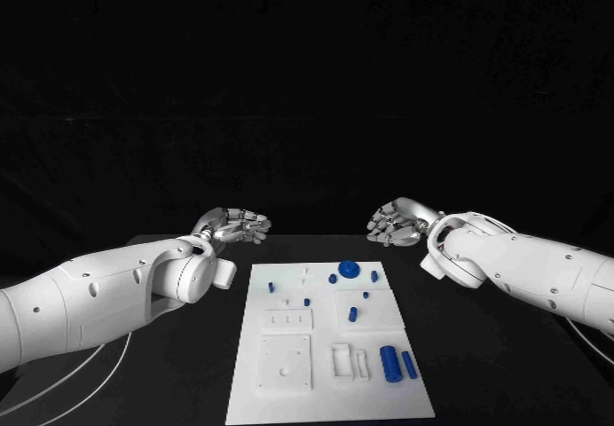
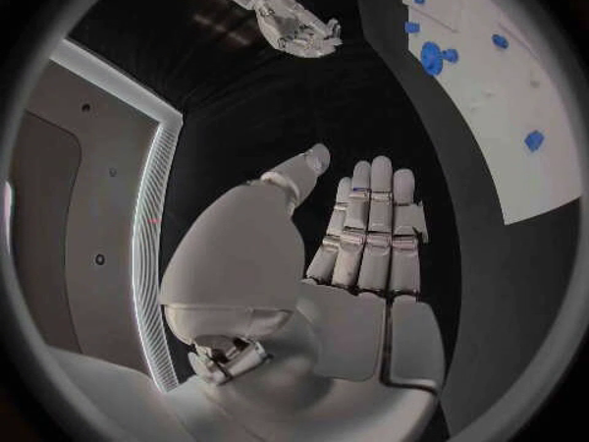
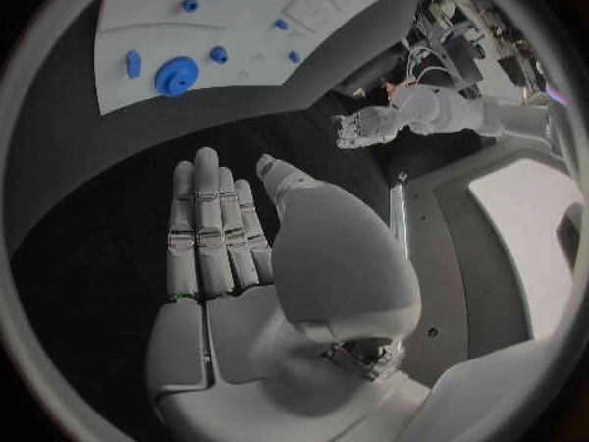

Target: Assemble the parts on the task board

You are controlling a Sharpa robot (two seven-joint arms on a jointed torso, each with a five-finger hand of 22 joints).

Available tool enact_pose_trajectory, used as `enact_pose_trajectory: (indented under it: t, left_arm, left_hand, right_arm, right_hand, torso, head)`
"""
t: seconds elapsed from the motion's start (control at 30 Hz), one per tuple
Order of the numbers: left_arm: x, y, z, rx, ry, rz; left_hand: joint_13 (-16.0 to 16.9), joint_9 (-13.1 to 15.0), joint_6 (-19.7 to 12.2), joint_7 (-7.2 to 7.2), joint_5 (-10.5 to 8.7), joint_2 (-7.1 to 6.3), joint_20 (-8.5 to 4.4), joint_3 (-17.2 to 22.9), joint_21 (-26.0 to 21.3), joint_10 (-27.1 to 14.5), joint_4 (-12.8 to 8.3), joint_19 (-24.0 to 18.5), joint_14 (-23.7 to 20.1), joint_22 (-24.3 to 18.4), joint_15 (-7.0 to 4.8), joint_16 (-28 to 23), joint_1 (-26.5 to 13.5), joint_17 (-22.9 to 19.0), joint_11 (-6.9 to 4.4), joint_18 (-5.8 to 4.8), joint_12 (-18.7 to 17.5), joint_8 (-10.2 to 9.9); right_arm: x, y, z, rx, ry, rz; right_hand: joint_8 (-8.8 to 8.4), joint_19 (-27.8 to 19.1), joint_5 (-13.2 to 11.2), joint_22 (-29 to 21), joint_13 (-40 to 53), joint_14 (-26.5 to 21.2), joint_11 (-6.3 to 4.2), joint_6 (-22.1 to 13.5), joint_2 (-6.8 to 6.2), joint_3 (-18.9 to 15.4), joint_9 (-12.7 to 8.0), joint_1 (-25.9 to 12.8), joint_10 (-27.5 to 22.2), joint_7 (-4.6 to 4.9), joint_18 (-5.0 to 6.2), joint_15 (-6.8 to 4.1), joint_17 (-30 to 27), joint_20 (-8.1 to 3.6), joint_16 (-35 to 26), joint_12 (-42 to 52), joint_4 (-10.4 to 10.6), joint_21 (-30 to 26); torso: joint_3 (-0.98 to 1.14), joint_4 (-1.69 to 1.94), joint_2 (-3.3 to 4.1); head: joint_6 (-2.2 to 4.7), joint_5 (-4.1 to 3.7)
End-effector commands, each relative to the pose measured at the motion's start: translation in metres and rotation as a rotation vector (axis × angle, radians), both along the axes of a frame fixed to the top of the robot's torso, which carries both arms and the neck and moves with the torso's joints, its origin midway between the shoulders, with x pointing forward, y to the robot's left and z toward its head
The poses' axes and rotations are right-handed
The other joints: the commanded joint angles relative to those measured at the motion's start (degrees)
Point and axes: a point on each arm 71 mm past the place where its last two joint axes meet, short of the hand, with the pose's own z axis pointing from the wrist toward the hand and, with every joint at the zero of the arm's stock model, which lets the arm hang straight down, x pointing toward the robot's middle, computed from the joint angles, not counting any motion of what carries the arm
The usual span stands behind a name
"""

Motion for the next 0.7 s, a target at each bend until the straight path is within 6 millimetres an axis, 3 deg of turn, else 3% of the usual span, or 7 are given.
enact_pose_trajectory:
  t: [0.03, 0.1, 0.2, 0.3, 0.5, 0.6, 0.7]
  left_arm:
    - [-0.004, -0.004, 0.004, -0.006, -0.025, -0.048]
    - [-0.009, -0.005, 0.006, -0.012, -0.025, -0.056]
    - [-0.014, -0.004, 0.011, -0.022, -0.032, -0.066]
    - [-0.019, -0.005, 0.015, -0.032, -0.035, -0.073]
    - [-0.026, -0.009, 0.024, -0.045, -0.042, -0.093]
    - [-0.029, -0.012, 0.028, -0.053, -0.046, -0.105]
    - [-0.031, -0.014, 0.031, -0.058, -0.051, -0.113]
  left_hand:
    - [-0.14, -0.12, 0.21, 0.15, -0.32, -0.12, -0.16, 0.80, 0.35, 0.03, -1.58, 0.50, 0.50, 0.93, -0.04, -0.43, -1.17, 0.36, 0.35, -0.02, -0.74, -0.56]
    - [-0.26, -0.16, 0.19, 0.23, -0.29, -0.14, -0.08, 1.92, 0.44, -0.10, -3.29, 0.42, 0.54, 0.96, 0.03, -0.99, -2.83, 0.78, 0.52, -0.04, -1.65, -1.12]
    - [-0.34, -0.12, 0.20, 0.33, -0.27, -0.24, 0.11, 2.93, 0.40, -0.20, -4.66, 0.07, 0.11, 0.98, 0.27, -1.82, -4.32, 1.03, 0.67, -0.05, -2.40, -1.52]
    - [-0.36, -0.07, 0.17, 0.36, -0.26, -0.28, 0.28, 3.47, 0.33, -0.17, -5.39, -0.23, -0.10, 0.97, 0.45, -2.31, -5.18, 1.18, 0.72, -0.06, -2.76, -1.73]
    - [-0.40, -0.02, 0.09, 0.39, -0.28, -0.43, 0.40, 3.84, 0.29, -0.25, -5.91, -0.45, -0.26, 0.99, 0.58, -2.71, -5.99, 1.30, 0.78, -0.05, -3.11, -1.92]
    - [-0.46, -0.01, 0.00, 0.47, -0.32, -0.67, 0.52, 3.97, 0.21, -0.43, -6.08, -0.68, -0.51, 0.97, 0.72, -3.03, -6.56, 1.33, 0.89, -0.07, -3.37, -2.04]
    - [-0.48, 0.01, -0.05, 0.46, -0.33, -0.73, 0.56, 4.08, 0.21, -0.49, -6.17, -0.74, -0.52, 0.98, 0.75, -3.14, -6.83, 1.38, 0.91, -0.05, -3.50, -2.10]
  right_arm:
    - [-0.003, 0.010, -0.002, -0.211, -0.060, 0.085]
    - [-0.004, 0.018, -0.001, -0.273, -0.095, 0.119]
    - [-0.005, 0.026, -0.001, -0.334, -0.124, 0.152]
    - [-0.007, 0.033, 0.000, -0.384, -0.153, 0.180]
    - [-0.009, 0.046, 0.002, -0.448, -0.212, 0.216]
    - [-0.009, 0.051, 0.002, -0.465, -0.231, 0.226]
    - [-0.009, 0.056, 0.002, -0.481, -0.247, 0.229]
  right_hand:
    - [-1.38, 17.84, 1.88, 4.39, -0.30, 11.11, -2.01, 3.54, 0.14, 3.41, 0.03, -6.17, 4.40, -0.73, 1.71, -3.92, 14.48, -8.25, 20.85, -2.03, -9.42, 14.24]
    - [-2.49, 17.87, 1.94, 3.72, -0.53, 9.21, -1.89, 4.08, 0.51, 8.95, 0.13, -11.58, 5.10, -0.80, 1.72, -3.85, 16.92, -9.08, 25.85, -3.55, -16.84, 19.71]
    - [-2.90, 18.37, 1.59, 3.80, -0.48, 9.49, -1.97, 4.54, 1.11, 14.31, 0.69, -17.34, 5.90, -0.89, 1.72, -3.82, 15.83, -9.57, 27.44, -4.47, -22.95, 22.95]
    - [-3.06, 18.67, 1.55, 3.76, -0.48, 9.60, -1.85, 4.52, 0.95, 16.07, 1.00, -19.00, 6.00, -1.07, 1.72, -3.75, 15.25, -9.88, 28.21, -4.94, -24.95, 24.01]
    - [-3.28, 18.74, 1.73, 3.75, -0.60, 9.63, -1.77, 4.19, 0.21, 16.83, 1.07, -18.74, 5.59, -1.38, 1.72, -3.65, 15.00, -10.12, 28.62, -5.39, -25.17, 24.41]
    - [-3.59, 18.81, 0.71, 3.77, -0.92, 9.66, -1.37, 3.60, -1.61, 17.27, 1.07, -17.04, 4.44, -1.88, 1.72, -3.25, 14.83, -10.34, 29.04, -6.11, -25.33, 24.82]
    - [-3.74, 18.89, 0.35, 3.74, -1.12, 9.64, -1.12, 3.32, -1.98, 17.32, 1.09, -16.71, 3.76, -1.96, 1.72, -3.01, 14.70, -10.31, 29.29, -6.31, -25.28, 25.05]
  torso:
    - [0.25, 0.65, 1.10]
    - [0.39, 0.89, 1.57]
    - [0.49, 1.16, 2.24]
    - [0.60, 1.30, 2.80]
    - [0.77, 1.92, 4.25]
    - [0.79, 2.13, 4.78]
    - [0.82, 2.34, 5.15]
  head:
    - [0.35, -0.19]
    - [0.61, -0.34]
    - [0.88, -0.69]
    - [1.26, -0.90]
    - [2.15, -1.51]
    - [2.38, -1.69]
    - [2.54, -1.64]
